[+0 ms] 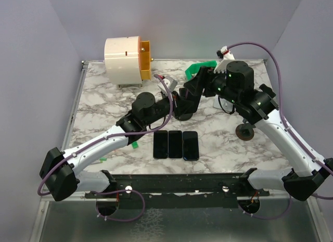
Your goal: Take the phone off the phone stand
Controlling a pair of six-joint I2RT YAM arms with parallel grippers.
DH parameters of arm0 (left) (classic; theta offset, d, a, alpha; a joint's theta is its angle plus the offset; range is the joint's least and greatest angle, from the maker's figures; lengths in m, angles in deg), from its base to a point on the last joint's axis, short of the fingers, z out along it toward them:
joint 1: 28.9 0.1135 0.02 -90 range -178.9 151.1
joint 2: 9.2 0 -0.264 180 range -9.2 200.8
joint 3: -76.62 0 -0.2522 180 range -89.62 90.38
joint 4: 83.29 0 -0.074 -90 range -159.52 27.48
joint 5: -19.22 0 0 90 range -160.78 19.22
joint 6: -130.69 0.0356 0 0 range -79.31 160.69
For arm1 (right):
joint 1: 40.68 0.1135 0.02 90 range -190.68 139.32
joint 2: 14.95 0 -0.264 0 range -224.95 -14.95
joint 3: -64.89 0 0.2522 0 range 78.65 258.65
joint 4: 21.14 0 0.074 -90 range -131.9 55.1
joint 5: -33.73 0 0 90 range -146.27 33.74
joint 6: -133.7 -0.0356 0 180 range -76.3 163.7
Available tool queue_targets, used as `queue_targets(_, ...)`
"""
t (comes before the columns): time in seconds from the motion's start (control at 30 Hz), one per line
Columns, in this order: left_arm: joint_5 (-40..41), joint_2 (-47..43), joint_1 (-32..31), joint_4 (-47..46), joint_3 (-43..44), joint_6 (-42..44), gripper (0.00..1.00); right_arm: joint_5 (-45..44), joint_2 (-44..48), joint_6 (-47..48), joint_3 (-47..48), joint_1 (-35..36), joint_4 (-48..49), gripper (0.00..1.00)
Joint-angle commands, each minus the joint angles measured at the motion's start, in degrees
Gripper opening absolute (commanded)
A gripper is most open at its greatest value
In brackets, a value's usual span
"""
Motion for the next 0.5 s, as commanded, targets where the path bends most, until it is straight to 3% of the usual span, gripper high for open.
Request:
queue_targets(0.0, -1.9, -1.83, -0.02, -2.43, -1.31, -0.16, 0.0, 3.84, 2.49, -0.65, -0.77, 0.1, 4.29, 0.05)
queue_targets(0.07, -2.01, -2.25, 0.02, -3.18, -1.8, -0.41, 0.0, 5.77, 2.55, -0.89, -0.57, 0.1, 4.29, 0.24)
queue_targets(0.17, -1.81, -3.18, 0.04, -4.18, -2.57, -0.68, 0.0, 8.47, 2.6, -1.3, -0.25, 0.1, 4.02, 0.64)
queue_targets(0.27, -1.27, -4.32, 0.02, -4.95, -3.36, -0.86, 0.0, 10.42, 3.02, -1.84, 0.08, 0.05, 3.52, 0.92)
queue_targets(0.33, -0.83, -5.18, 0.04, -5.34, -3.98, -1.04, 0.0, 11.91, 3.19, -2.0, 0.71, 0.09, 2.65, 0.99)
queue_targets(0.47, -0.7, -6.27, 0.02, -6.49, -5.27, -1.78, 0.0, 14.15, 4.43, -2.04, 0.83, 0.09, 1.87, 1.0)
